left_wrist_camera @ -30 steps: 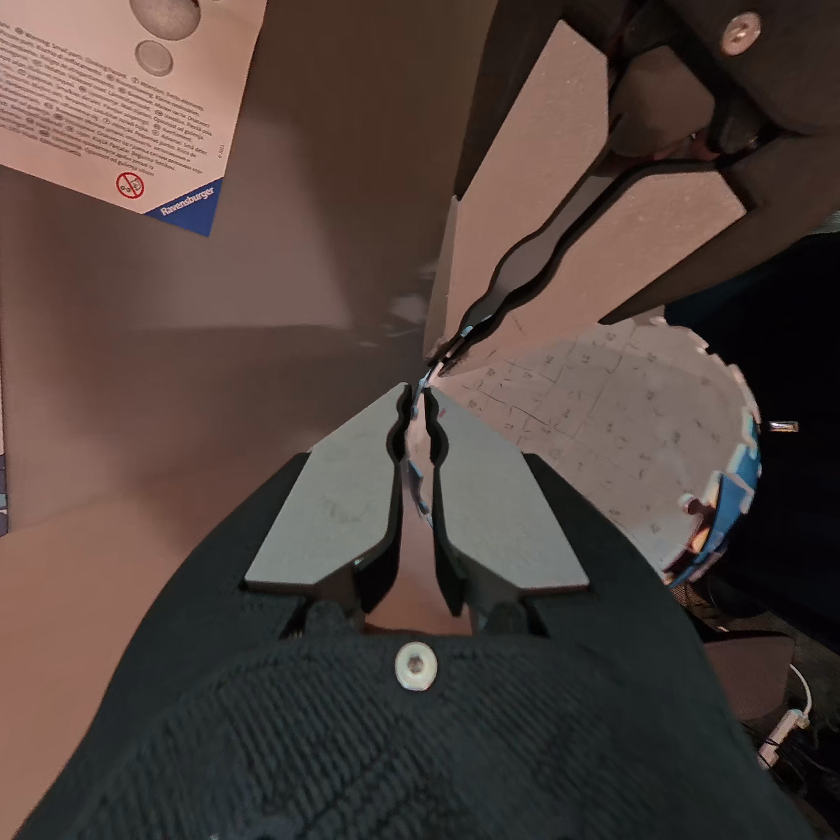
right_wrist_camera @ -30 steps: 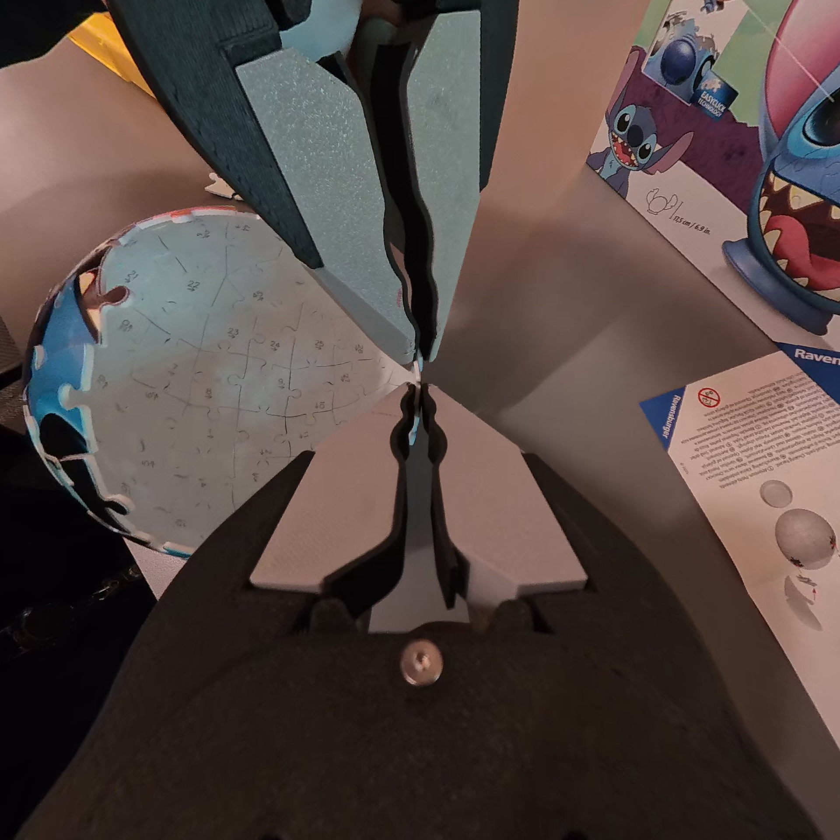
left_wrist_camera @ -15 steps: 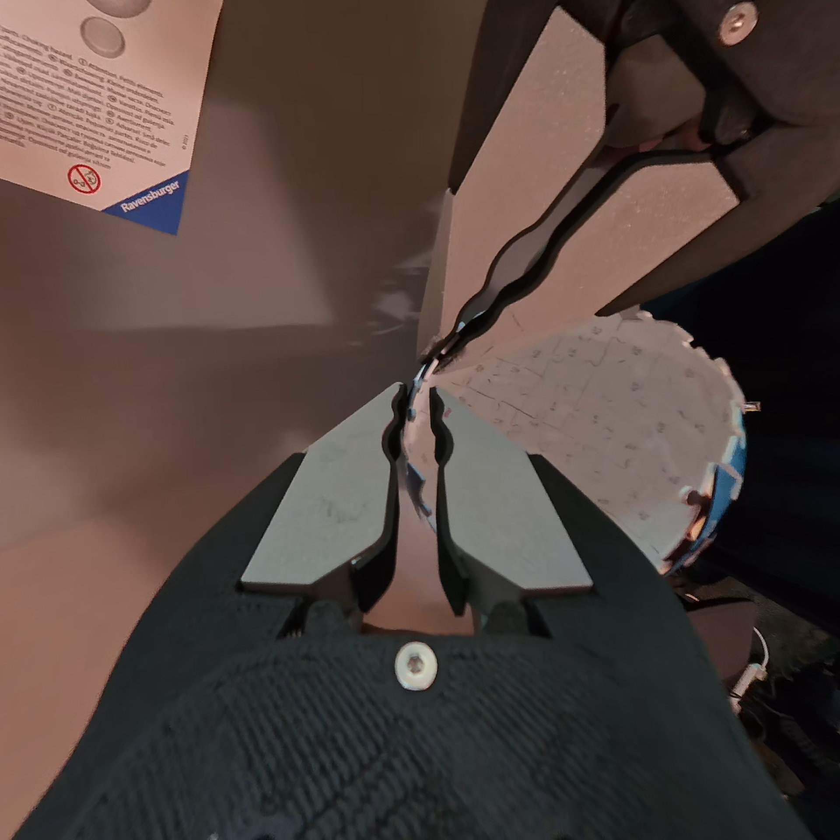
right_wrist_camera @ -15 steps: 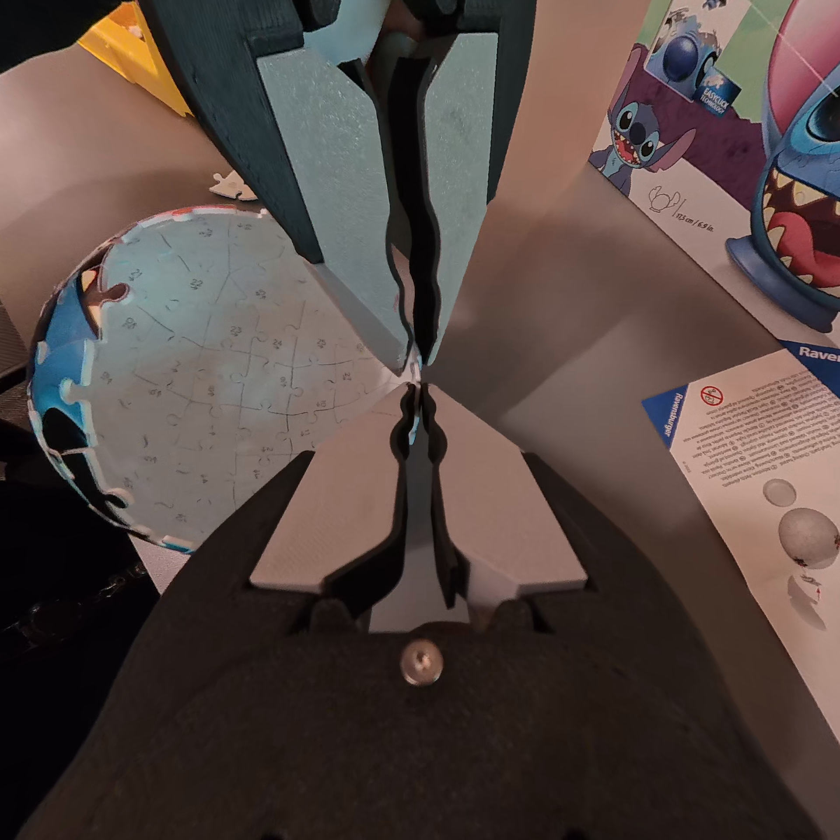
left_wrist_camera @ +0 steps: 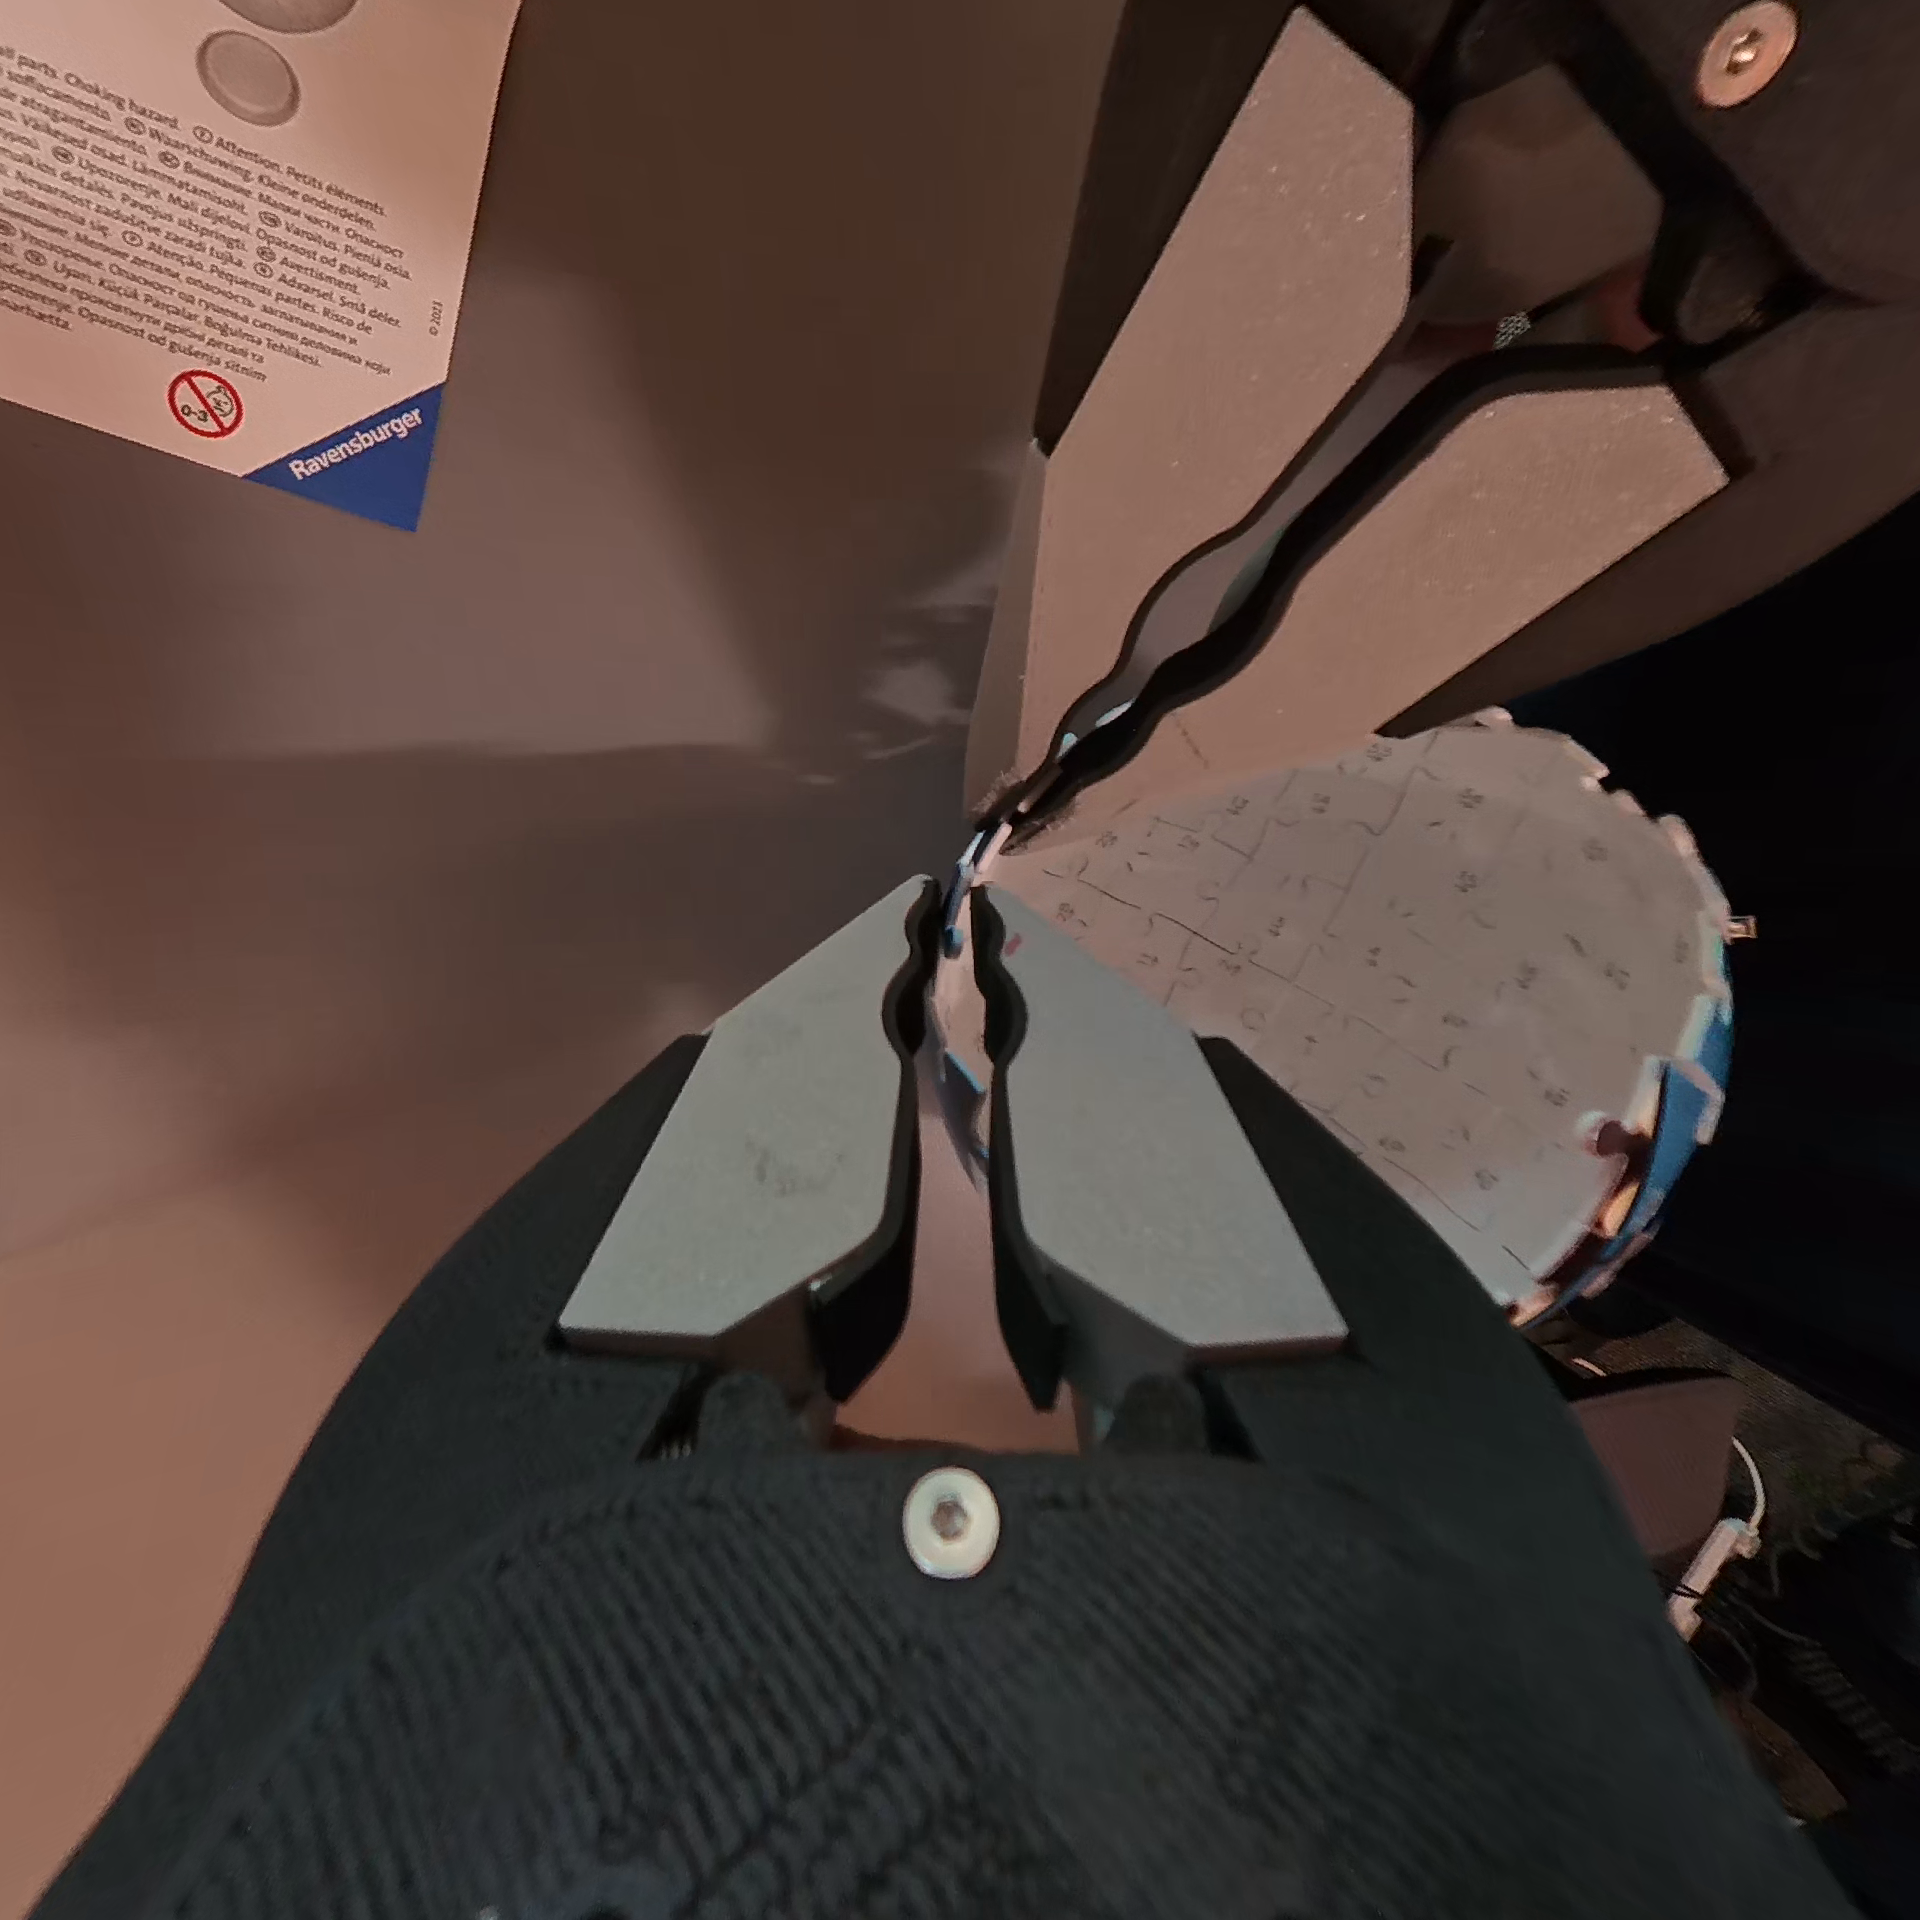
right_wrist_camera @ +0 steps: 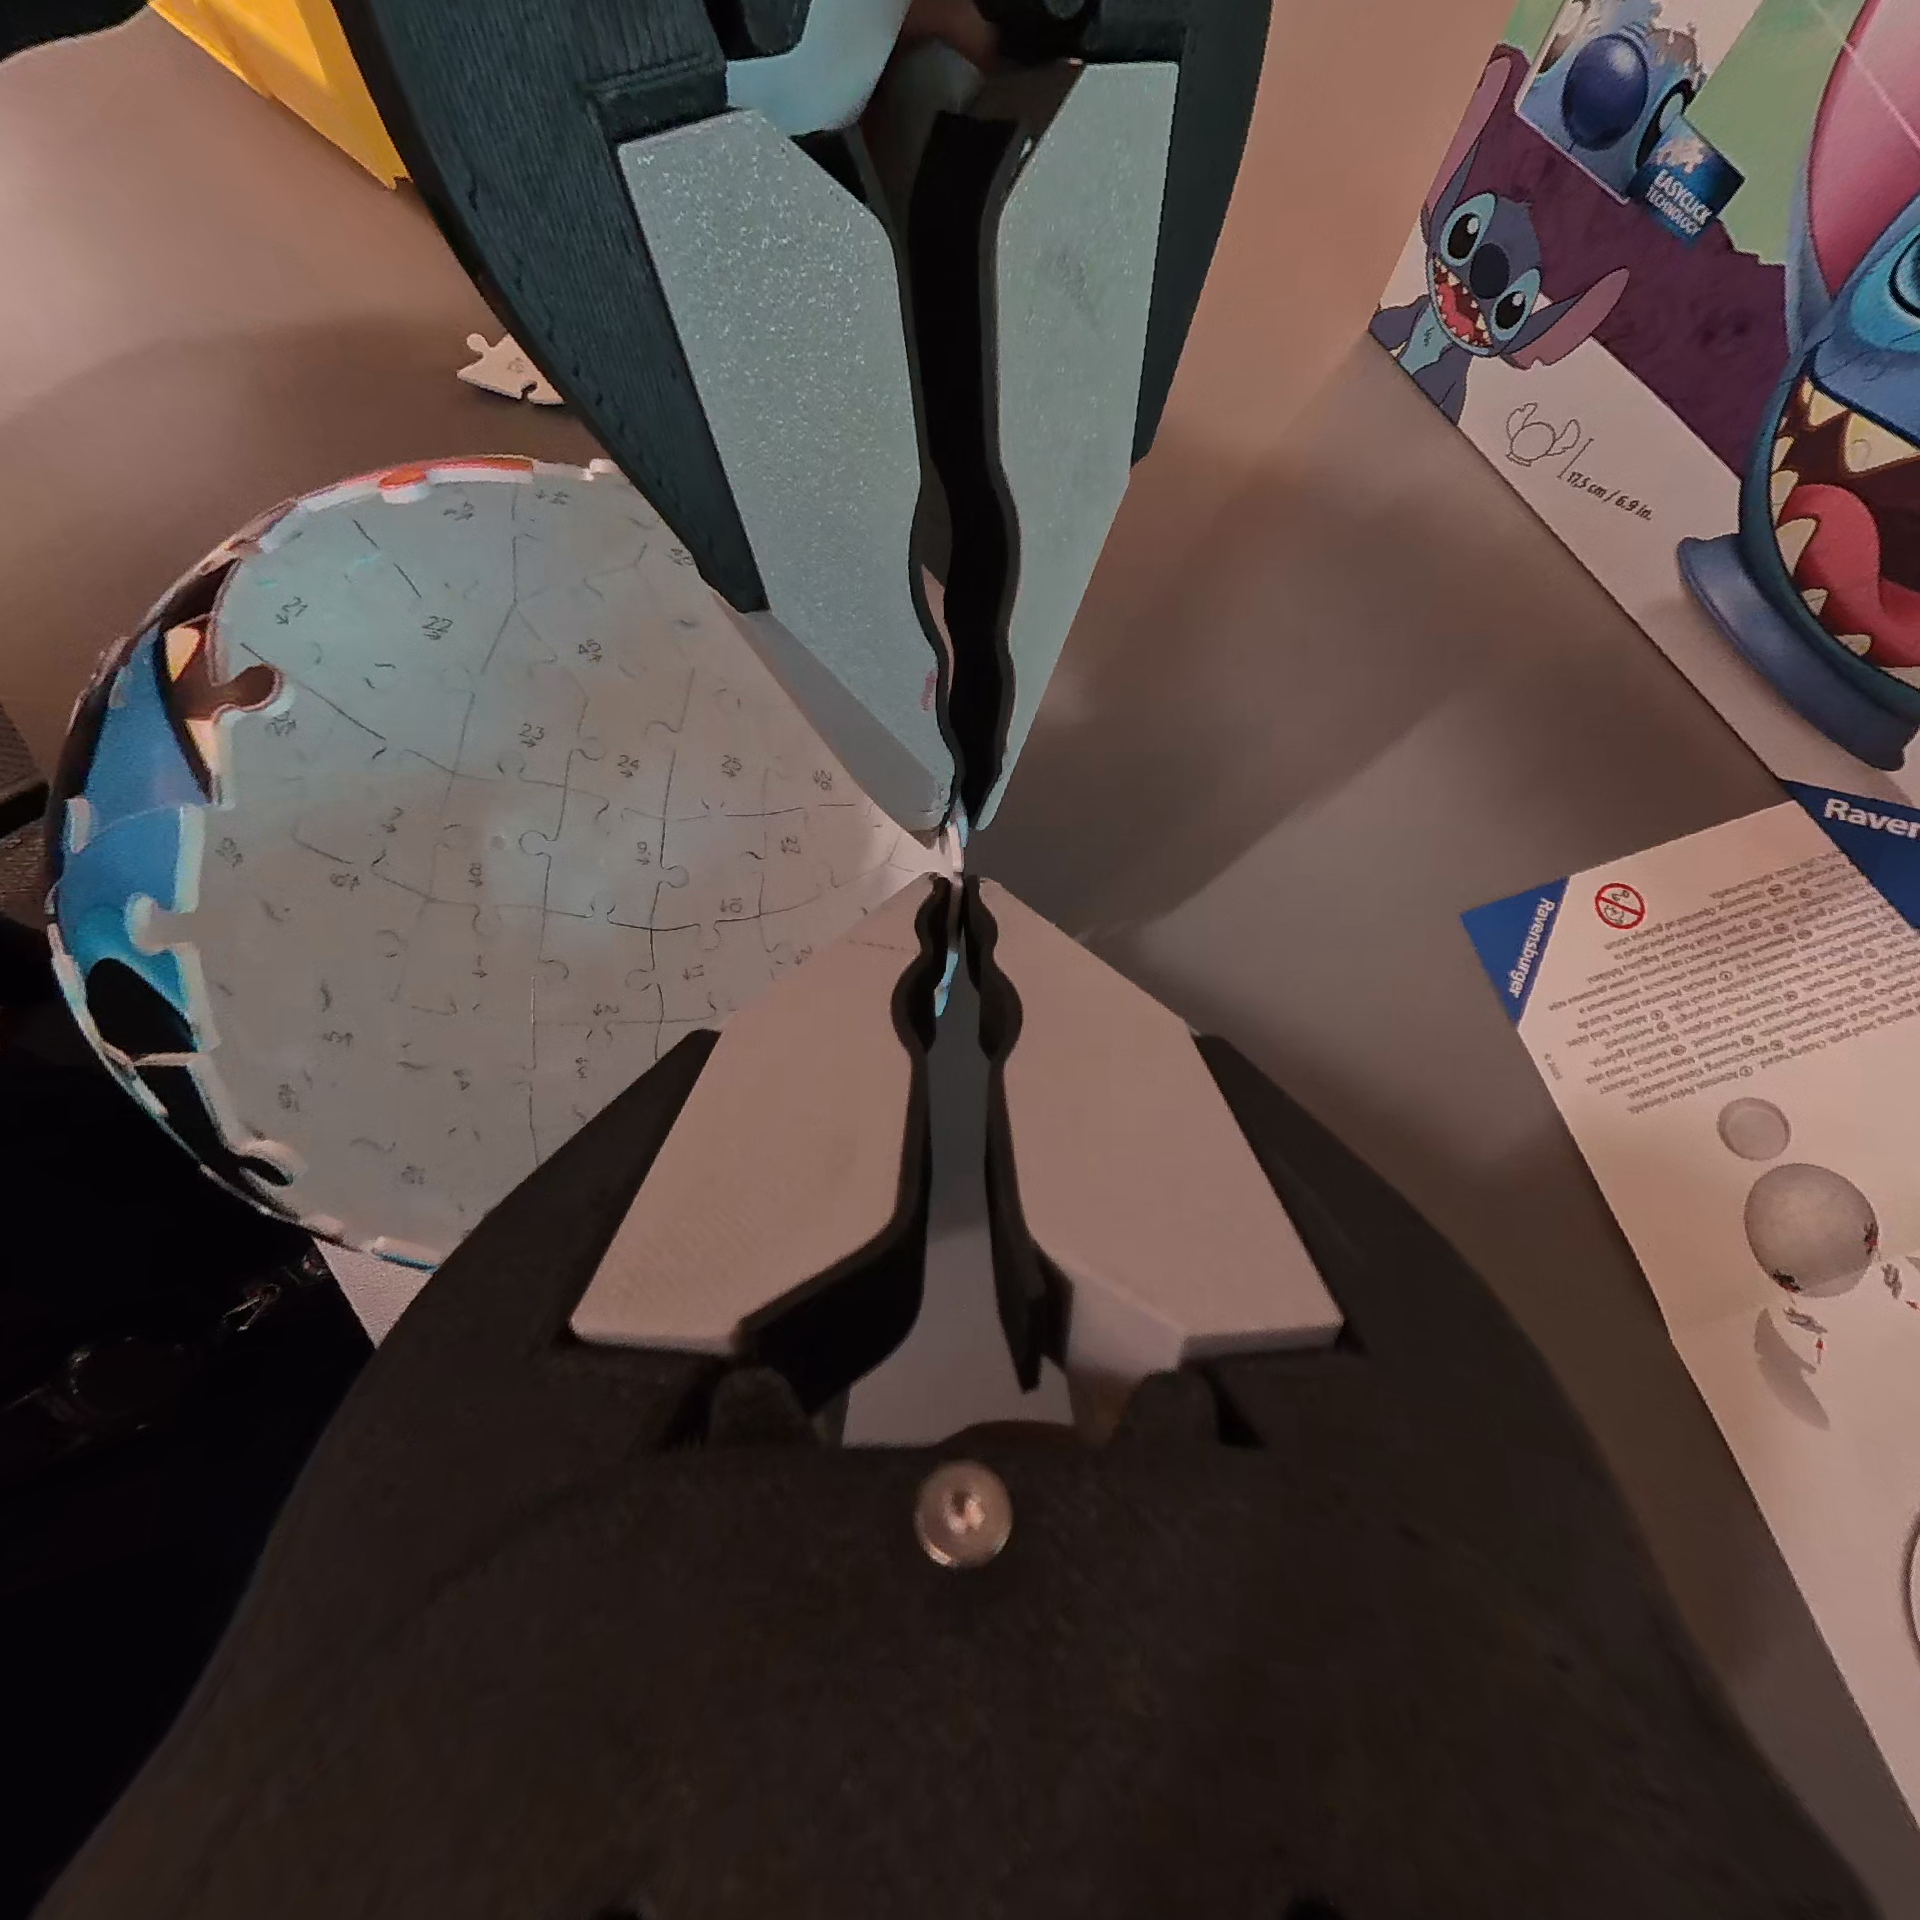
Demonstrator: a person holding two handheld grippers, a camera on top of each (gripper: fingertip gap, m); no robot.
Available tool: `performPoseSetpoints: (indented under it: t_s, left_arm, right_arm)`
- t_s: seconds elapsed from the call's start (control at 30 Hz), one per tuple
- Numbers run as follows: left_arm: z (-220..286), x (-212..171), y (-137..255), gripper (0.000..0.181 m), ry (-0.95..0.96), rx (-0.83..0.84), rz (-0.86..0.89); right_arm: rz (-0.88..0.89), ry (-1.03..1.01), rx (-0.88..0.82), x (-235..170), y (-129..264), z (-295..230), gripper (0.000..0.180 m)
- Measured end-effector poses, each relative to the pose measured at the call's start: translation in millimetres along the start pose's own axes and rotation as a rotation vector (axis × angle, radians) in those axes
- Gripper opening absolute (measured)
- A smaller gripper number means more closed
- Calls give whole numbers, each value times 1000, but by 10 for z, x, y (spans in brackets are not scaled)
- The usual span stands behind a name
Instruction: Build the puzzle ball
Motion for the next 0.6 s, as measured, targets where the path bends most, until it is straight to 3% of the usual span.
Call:
performPoseSetpoints:
  t_s: [0.6]
  left_arm:
    - [-24,36,-8,2,21,79,21]
  right_arm:
    - [32,-25,-17,-10,8,47,0]
Point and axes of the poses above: each gripper's, where its closed fingertips meet, y back along the fingers, x out of its top, z = x × y across the jaws, the point moved 2 cm from there along y, back along the fingers, and after that the axes turned 1 degree about -z, right-handed, at the moved point
